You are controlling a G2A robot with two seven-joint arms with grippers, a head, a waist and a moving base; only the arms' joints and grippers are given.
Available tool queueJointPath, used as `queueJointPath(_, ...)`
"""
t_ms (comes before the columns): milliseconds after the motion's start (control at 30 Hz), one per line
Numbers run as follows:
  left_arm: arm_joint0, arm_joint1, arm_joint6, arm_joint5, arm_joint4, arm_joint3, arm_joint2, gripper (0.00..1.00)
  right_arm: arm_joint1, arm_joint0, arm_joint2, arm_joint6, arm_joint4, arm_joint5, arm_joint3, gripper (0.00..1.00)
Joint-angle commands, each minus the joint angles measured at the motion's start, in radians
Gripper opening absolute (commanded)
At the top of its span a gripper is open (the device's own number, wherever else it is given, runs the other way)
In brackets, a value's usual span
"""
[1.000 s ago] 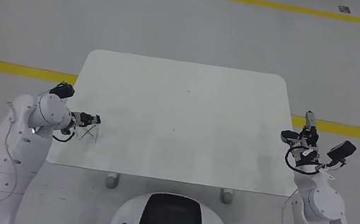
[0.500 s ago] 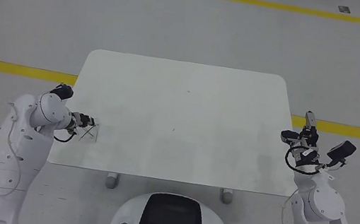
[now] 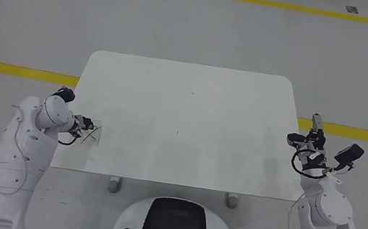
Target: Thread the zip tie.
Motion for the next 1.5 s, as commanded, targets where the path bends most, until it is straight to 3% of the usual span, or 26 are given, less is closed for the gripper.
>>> queueJointPath(0, -0.007, -0.005, 0.008, 0.000, 0.008, 0.017, 0.001, 0.28, 0.000, 0.000, 0.000, 0.000, 0.000, 0.000, 0.000, 1.00)
queueJointPath(367, -0.059, -0.035, 0.032, 0.000, 0.050, 0.117, 0.033, 0.20, 0.000, 0.000, 0.000, 0.000, 0.000, 0.000, 0.000, 1.00)
queueJointPath(867, -0.108, -0.064, 0.046, 0.000, 0.104, 0.214, 0.049, 0.18, 0.000, 0.000, 0.000, 0.000, 0.000, 0.000, 0.000, 1.00)
queueJointPath(1067, -0.133, -0.075, 0.062, 0.000, 0.106, 0.256, 0.054, 0.13, 0.000, 0.000, 0.000, 0.000, 0.000, 0.000, 0.000, 1.00)
queueJointPath(1467, -0.149, -0.086, 0.080, 0.000, 0.116, 0.292, 0.046, 0.11, 0.000, 0.000, 0.000, 0.000, 0.000, 0.000, 0.000, 1.00)
